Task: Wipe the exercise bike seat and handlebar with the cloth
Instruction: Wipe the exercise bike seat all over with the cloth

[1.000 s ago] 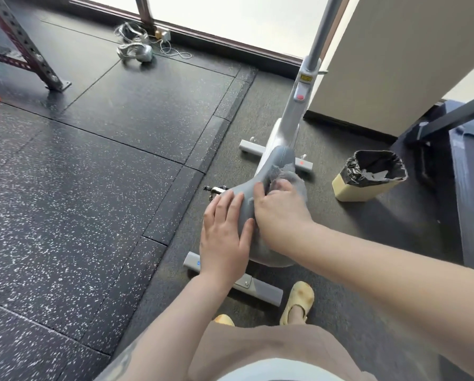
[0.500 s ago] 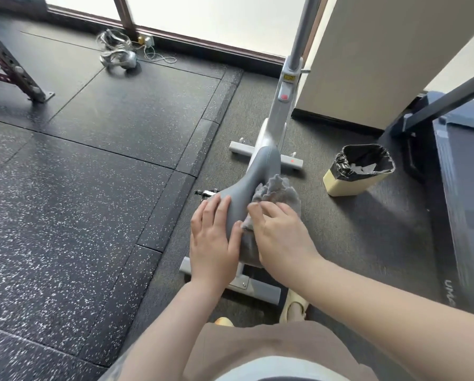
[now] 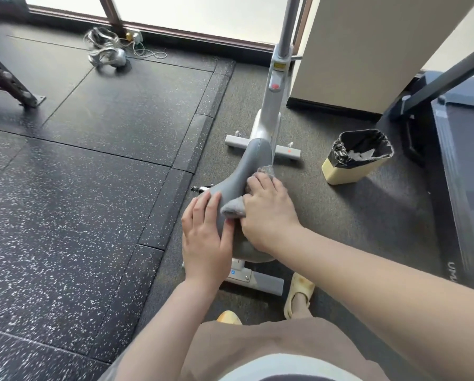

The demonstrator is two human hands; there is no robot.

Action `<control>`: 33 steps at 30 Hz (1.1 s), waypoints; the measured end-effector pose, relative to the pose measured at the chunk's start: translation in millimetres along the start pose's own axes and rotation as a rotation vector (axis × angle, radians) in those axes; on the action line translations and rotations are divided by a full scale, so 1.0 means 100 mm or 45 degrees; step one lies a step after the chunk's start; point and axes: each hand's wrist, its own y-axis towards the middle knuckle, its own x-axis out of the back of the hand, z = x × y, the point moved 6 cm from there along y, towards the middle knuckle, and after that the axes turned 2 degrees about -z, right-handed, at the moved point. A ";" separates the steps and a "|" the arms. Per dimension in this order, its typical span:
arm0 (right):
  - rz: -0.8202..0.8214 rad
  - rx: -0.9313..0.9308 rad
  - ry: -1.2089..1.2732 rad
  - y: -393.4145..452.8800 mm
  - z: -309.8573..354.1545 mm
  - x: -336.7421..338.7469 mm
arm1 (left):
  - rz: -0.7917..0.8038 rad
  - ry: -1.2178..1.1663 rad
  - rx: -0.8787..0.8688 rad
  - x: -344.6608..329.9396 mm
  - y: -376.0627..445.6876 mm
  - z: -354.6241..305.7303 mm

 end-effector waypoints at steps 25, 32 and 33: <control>-0.035 0.157 -0.113 0.03 -0.20 0.12 | 0.067 0.102 0.012 0.06 0.12 -0.13; 0.011 -0.041 -0.126 0.20 -0.03 0.04 | 0.180 0.066 0.031 0.00 0.27 -0.13; -0.015 0.048 -0.100 0.09 -0.05 0.05 | 0.175 0.060 0.026 0.00 0.25 -0.13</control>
